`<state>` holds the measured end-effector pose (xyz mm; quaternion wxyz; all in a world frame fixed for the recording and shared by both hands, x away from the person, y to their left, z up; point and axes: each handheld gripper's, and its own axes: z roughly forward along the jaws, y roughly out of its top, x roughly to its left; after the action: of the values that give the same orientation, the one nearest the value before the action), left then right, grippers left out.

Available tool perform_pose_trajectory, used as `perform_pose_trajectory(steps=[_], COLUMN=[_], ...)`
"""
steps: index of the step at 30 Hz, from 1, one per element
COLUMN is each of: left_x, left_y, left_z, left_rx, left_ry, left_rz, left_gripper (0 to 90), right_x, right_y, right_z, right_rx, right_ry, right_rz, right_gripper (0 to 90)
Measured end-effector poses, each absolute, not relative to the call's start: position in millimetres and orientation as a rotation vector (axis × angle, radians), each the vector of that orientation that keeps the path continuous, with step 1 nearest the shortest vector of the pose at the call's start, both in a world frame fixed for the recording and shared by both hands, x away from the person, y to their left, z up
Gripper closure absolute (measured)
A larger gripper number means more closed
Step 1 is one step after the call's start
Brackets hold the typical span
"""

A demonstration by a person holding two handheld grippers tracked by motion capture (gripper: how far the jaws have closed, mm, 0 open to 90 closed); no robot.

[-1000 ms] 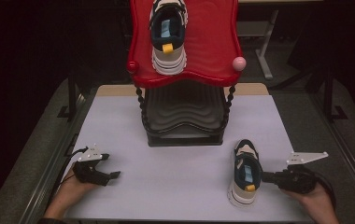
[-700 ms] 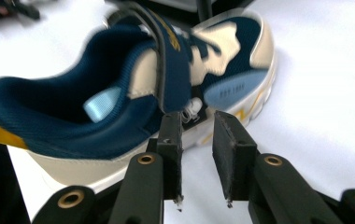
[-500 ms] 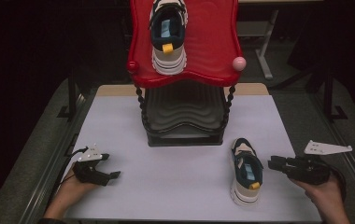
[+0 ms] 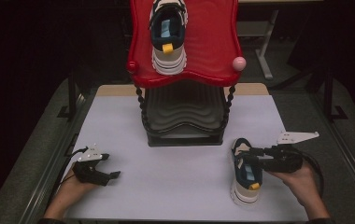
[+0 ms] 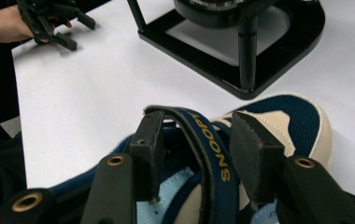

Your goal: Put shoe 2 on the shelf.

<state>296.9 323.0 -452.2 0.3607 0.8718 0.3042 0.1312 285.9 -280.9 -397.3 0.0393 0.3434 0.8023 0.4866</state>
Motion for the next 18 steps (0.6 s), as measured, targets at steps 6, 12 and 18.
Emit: perform_pose_trajectory(steps=[6, 12, 18], left_x=[296.9, 296.9, 296.9], left_y=[322.9, 322.9, 322.9], left_z=[-452.3, -452.3, -452.3], left_rx=[2.246, 2.247, 2.246], left_ry=[0.785, 0.785, 0.785], left_rz=[0.338, 0.338, 0.337], left_gripper=[13.1, 13.0, 13.1], right_x=[287.3, 287.6, 287.7], right_y=[-280.8, -279.2, -284.4], right_z=[-402.4, -403.2, -402.4], right_rx=[1.059, 1.055, 1.050], right_ry=[2.467, 2.466, 2.443], right_rz=[1.488, 1.472, 1.499], right_gripper=[59.6, 63.6, 67.6])
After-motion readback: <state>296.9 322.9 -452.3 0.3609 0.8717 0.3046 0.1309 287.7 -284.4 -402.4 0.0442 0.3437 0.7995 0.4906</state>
